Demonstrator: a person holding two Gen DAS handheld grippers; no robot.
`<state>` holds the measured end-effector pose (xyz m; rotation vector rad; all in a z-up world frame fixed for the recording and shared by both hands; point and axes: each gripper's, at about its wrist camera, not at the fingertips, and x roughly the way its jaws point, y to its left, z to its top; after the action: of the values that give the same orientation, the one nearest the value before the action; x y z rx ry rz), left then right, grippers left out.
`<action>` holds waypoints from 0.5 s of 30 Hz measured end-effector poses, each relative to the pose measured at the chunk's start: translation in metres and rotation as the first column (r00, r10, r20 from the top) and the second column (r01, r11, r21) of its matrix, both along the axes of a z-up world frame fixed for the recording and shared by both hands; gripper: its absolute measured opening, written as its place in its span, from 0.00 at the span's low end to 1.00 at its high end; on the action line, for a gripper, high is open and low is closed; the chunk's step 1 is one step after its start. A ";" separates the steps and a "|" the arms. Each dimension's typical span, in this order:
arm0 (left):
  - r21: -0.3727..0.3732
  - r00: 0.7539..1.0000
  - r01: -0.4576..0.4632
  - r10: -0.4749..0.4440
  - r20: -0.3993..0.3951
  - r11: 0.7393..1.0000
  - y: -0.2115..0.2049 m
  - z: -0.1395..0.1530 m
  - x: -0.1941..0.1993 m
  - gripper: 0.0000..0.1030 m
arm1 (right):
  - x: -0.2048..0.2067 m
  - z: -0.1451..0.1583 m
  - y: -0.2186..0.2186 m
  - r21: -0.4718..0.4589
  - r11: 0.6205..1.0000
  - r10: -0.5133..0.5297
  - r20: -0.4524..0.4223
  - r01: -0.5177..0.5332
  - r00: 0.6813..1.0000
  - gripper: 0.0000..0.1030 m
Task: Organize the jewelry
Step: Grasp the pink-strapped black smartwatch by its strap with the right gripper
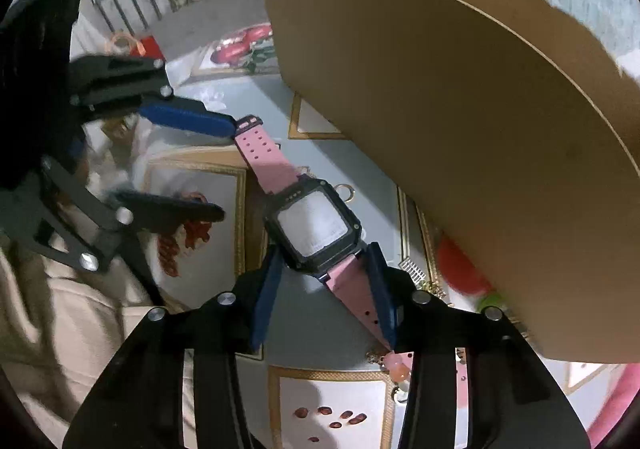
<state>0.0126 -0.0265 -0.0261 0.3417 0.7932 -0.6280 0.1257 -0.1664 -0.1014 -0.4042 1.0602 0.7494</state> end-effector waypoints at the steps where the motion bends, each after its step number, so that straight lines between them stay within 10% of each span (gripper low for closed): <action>1: 0.023 1.000 0.000 -0.001 0.011 1.000 -0.003 -0.001 0.001 0.46 | 0.002 0.000 -0.003 0.015 1.000 0.000 -0.013 0.000 1.000 0.38; 15: 0.195 0.994 -0.002 -0.018 0.104 0.981 -0.022 -0.017 0.021 0.43 | 0.024 0.005 -0.044 0.226 0.974 0.014 -0.171 0.026 0.985 0.38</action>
<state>0.0336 -0.0486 -0.0428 0.5528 0.7541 -0.5365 0.1494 -0.2100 -0.0965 -0.1410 1.1207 0.9019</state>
